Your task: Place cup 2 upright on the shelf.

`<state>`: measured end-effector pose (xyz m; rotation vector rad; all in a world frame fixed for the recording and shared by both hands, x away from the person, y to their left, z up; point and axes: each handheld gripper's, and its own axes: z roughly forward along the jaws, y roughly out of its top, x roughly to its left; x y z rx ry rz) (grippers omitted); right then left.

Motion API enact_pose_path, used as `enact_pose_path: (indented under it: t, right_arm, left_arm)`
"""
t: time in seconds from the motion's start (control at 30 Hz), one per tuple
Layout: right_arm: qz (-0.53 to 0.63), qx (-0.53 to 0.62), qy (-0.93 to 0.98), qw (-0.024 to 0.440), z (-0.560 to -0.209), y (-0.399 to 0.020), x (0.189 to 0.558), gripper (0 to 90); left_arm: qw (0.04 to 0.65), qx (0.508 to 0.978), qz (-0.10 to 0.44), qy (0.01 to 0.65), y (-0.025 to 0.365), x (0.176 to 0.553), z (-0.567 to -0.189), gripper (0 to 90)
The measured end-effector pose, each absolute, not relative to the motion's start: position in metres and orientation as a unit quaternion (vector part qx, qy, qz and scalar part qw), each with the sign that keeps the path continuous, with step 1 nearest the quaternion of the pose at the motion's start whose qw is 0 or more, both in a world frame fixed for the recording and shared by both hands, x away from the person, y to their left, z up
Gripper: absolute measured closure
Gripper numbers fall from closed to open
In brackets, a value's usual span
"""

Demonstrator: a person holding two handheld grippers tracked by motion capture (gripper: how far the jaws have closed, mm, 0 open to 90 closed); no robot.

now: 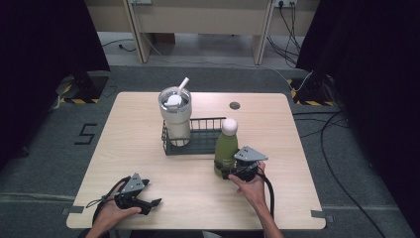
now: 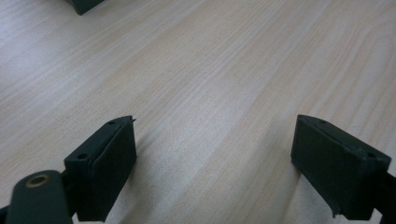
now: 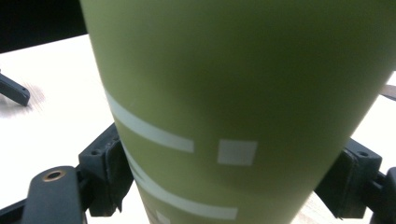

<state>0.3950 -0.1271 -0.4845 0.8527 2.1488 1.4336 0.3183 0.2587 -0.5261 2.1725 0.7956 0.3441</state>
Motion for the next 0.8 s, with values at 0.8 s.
enact_pose_path:
  t: [0.8]
  right_arm:
    - [0.527,0.300,0.761,0.231,-0.472,-0.121,0.391,20.9]
  left_arm:
    - [0.391,0.854,0.137,0.314,0.259,0.318,-0.526,13.5]
